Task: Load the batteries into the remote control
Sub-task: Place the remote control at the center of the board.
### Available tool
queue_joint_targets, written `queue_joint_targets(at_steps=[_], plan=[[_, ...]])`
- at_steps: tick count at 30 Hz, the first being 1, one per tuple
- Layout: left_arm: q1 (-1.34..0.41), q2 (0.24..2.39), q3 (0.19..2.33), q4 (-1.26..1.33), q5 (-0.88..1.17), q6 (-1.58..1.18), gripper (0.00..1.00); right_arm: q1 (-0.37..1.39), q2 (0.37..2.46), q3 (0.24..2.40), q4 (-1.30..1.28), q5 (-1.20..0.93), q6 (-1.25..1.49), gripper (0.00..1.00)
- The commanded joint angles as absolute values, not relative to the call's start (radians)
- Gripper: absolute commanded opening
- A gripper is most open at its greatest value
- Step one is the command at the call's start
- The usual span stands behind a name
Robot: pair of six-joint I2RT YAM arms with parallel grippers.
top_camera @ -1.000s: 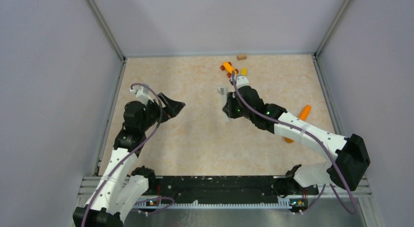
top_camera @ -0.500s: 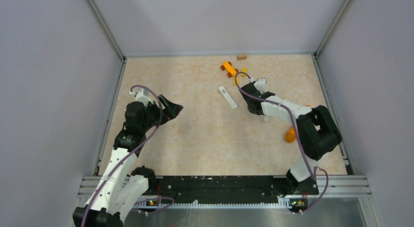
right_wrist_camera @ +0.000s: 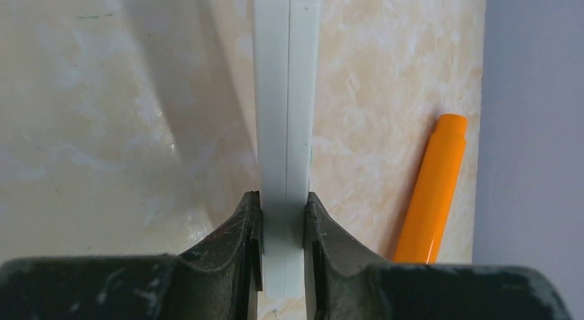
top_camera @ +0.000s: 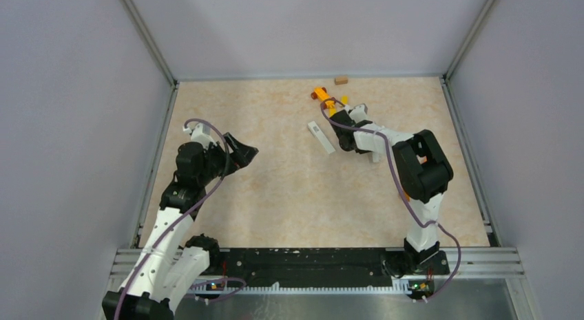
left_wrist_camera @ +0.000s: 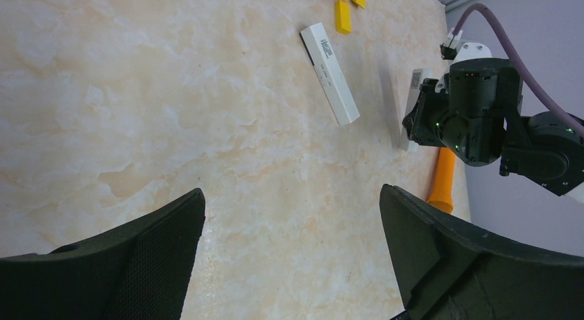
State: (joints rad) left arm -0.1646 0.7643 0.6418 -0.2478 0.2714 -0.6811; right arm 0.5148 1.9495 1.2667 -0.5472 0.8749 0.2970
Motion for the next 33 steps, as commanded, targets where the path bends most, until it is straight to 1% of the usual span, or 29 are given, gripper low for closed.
queue_joint_targets(at_steps=[1,5,15,19,23,27,30,33], plan=[[-0.160,0.772,0.684,-0.217,0.272,-0.672,0.99,0.515,2.010,1.326,-0.529,0.786,0.350,0.11],[-0.158,0.764,0.690,-0.229,0.264,-0.666,0.99,0.515,2.020,1.332,-0.515,0.742,0.359,0.17],[-0.158,0.748,0.701,-0.248,0.256,-0.663,0.99,0.515,2.083,1.365,-0.542,0.681,0.366,0.23],[-0.158,0.745,0.702,-0.251,0.259,-0.665,0.99,0.515,2.094,1.368,-0.553,0.684,0.371,0.27],[-0.158,0.741,0.704,-0.256,0.258,-0.664,0.99,0.519,2.084,1.367,-0.559,0.670,0.367,0.36],[-0.158,0.737,0.710,-0.267,0.244,-0.656,0.99,0.526,2.056,1.368,-0.562,0.627,0.369,0.42],[-0.158,0.736,0.717,-0.281,0.233,-0.647,0.99,0.531,2.023,1.363,-0.546,0.582,0.372,0.45],[-0.158,0.736,0.721,-0.293,0.229,-0.643,0.99,0.531,2.001,1.367,-0.544,0.540,0.378,0.45]])
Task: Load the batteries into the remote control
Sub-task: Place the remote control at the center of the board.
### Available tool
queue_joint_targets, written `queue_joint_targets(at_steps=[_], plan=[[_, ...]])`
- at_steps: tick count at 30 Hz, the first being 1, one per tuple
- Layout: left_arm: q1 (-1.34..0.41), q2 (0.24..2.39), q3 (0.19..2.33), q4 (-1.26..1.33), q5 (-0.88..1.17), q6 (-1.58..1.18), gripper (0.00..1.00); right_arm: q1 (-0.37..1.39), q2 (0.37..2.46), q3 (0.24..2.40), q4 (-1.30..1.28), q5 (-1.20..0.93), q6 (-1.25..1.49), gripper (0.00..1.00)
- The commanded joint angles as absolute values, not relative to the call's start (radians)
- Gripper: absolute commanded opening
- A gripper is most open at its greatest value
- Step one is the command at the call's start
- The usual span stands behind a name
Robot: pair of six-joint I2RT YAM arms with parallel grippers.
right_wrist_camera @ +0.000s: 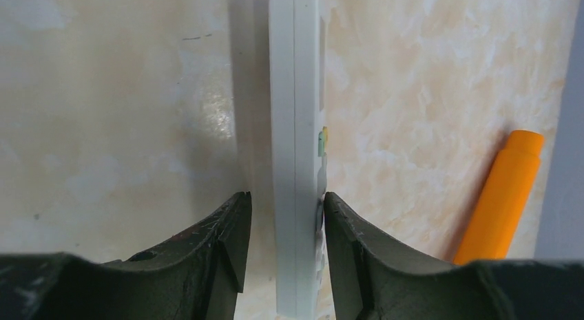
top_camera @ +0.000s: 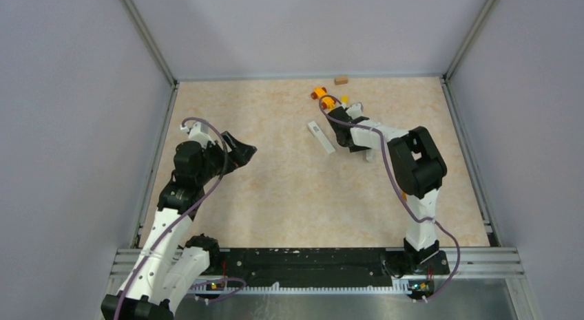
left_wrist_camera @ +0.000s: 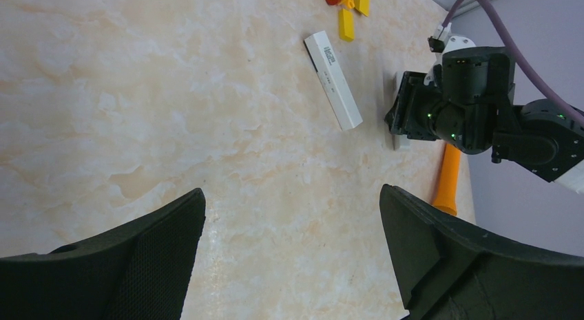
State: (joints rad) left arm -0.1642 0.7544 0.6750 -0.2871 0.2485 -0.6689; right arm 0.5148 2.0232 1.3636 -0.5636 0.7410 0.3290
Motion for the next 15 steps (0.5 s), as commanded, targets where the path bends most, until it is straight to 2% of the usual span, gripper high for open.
queue_joint_targets(at_steps=[1,9,15], plan=[[-0.158,0.736,0.725,-0.298,0.229,-0.642,0.99,0.531,1.996,1.370,-0.548,0.534,0.384,0.45],[-0.158,0.733,0.751,-0.340,0.209,-0.635,0.99,0.532,1.880,1.351,-0.558,0.492,0.407,0.45],[-0.158,0.747,0.802,-0.405,0.185,-0.622,0.99,0.531,1.727,1.311,-0.546,0.460,0.403,0.54]])
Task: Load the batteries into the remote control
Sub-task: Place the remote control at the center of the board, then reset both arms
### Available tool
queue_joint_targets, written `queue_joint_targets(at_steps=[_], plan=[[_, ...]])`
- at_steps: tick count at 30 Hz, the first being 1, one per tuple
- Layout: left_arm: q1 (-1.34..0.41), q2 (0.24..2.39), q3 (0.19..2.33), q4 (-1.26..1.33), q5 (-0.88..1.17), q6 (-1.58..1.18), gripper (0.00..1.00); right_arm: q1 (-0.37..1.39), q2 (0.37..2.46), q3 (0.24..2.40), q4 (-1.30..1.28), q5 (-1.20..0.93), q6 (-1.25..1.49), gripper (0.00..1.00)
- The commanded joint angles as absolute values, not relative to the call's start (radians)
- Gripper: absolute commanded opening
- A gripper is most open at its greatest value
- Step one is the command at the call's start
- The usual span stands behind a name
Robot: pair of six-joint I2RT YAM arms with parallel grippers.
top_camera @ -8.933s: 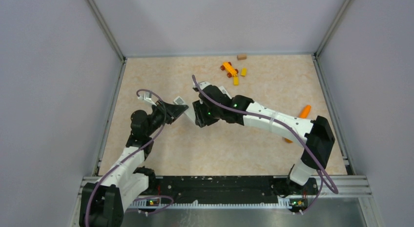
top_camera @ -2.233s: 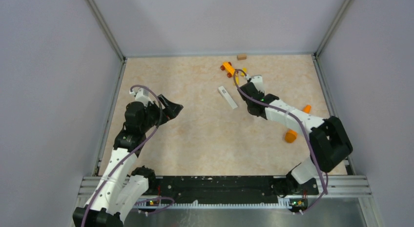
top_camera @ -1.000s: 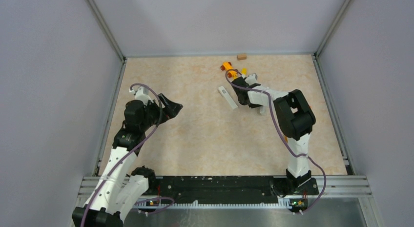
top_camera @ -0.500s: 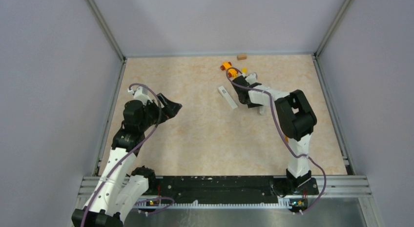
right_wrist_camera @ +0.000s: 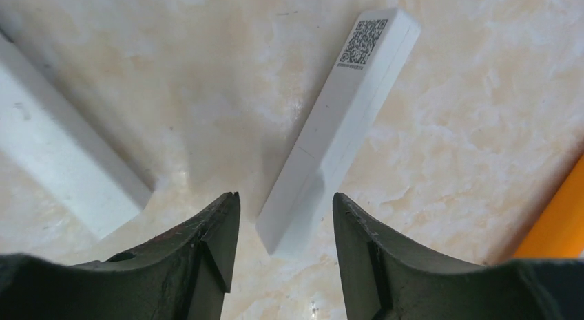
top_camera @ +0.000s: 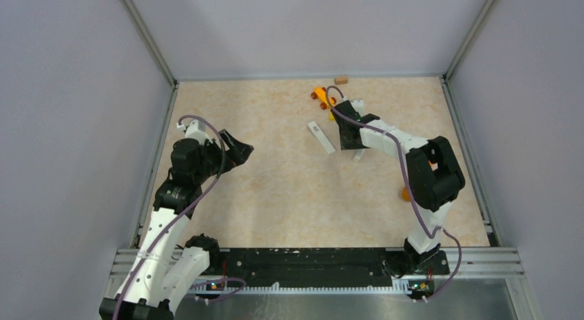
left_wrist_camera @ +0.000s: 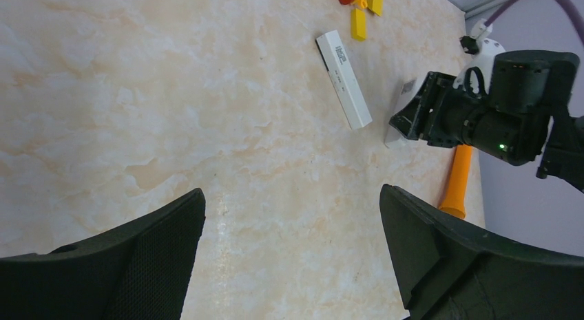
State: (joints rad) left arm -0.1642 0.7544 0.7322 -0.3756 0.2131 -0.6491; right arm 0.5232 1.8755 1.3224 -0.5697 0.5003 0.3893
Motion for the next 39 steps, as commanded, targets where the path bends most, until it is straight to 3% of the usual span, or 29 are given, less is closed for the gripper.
queue_joint_targets(at_steps=[1,8,13,14,16,17,27,39], plan=[[-0.158,0.750,0.809,-0.416,0.184,-0.620,0.99,0.531,1.707,1.305,-0.541,0.457,0.401,0.55],[-0.158,0.733,0.862,-0.484,0.178,-0.593,0.99,0.530,1.559,1.271,-0.554,0.443,0.415,0.57],[-0.158,0.706,0.949,-0.594,0.117,-0.533,0.99,0.529,1.246,1.134,-0.503,0.468,0.429,0.59],[-0.158,0.700,0.982,-0.623,0.096,-0.523,0.99,0.529,1.175,1.109,-0.506,0.481,0.429,0.64],[-0.158,0.682,1.061,-0.701,0.046,-0.518,0.99,0.529,1.030,1.069,-0.522,0.512,0.413,0.88],[-0.158,0.668,1.097,-0.725,0.028,-0.510,0.99,0.529,0.956,1.060,-0.540,0.531,0.407,0.92],[-0.158,0.562,1.316,-0.852,-0.103,-0.449,0.99,0.529,0.469,1.119,-0.694,0.772,0.277,0.94],[-0.158,0.525,1.441,-0.926,-0.017,-0.394,0.99,0.530,0.341,1.164,-0.639,0.861,0.166,0.95]])
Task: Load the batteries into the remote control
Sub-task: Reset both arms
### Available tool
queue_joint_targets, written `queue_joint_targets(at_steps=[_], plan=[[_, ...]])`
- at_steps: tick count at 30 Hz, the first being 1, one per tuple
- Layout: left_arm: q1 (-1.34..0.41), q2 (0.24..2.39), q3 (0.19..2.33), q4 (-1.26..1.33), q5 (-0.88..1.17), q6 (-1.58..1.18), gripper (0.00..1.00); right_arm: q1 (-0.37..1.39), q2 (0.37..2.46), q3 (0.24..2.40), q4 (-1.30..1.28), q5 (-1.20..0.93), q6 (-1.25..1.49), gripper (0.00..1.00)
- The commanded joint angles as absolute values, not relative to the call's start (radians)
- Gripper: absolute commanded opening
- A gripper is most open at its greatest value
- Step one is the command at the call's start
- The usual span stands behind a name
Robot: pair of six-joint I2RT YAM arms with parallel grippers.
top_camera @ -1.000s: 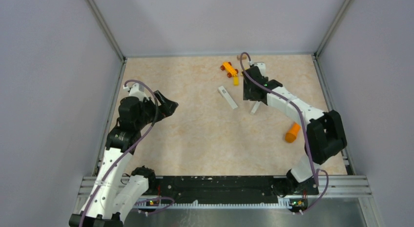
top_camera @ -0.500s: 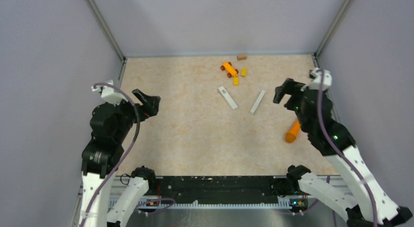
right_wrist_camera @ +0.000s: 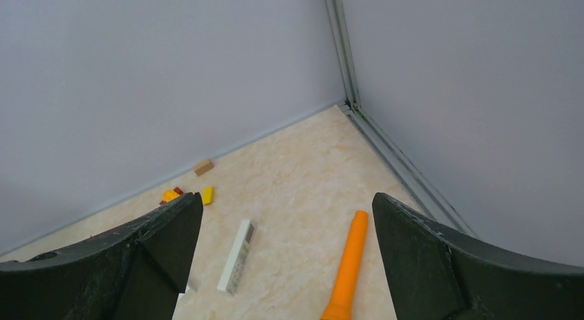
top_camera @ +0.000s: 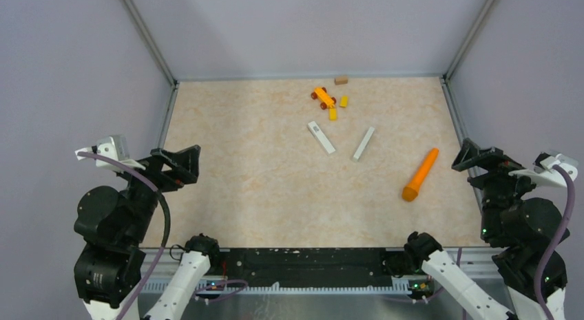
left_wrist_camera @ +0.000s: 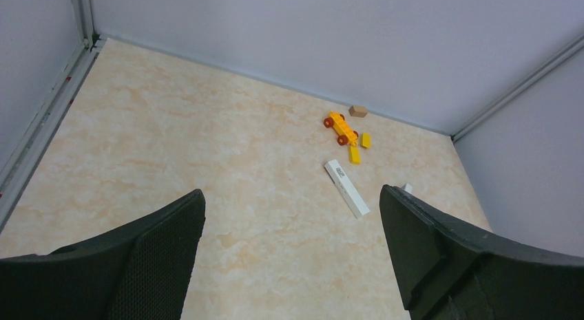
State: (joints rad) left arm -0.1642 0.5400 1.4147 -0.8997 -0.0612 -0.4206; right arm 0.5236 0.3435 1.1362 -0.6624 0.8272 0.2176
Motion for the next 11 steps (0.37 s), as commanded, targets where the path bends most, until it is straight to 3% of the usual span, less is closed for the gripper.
queue_joint_targets(at_steps=[1,11], plan=[[-0.158,0.519,1.438,-0.928,-0.013,-0.396,0.99,0.529,0.339,1.157,-0.628,0.856,0.163,0.96],[-0.158,0.467,1.405,-0.926,0.042,-0.404,0.99,0.530,0.307,1.060,-0.535,0.803,0.147,0.96]])
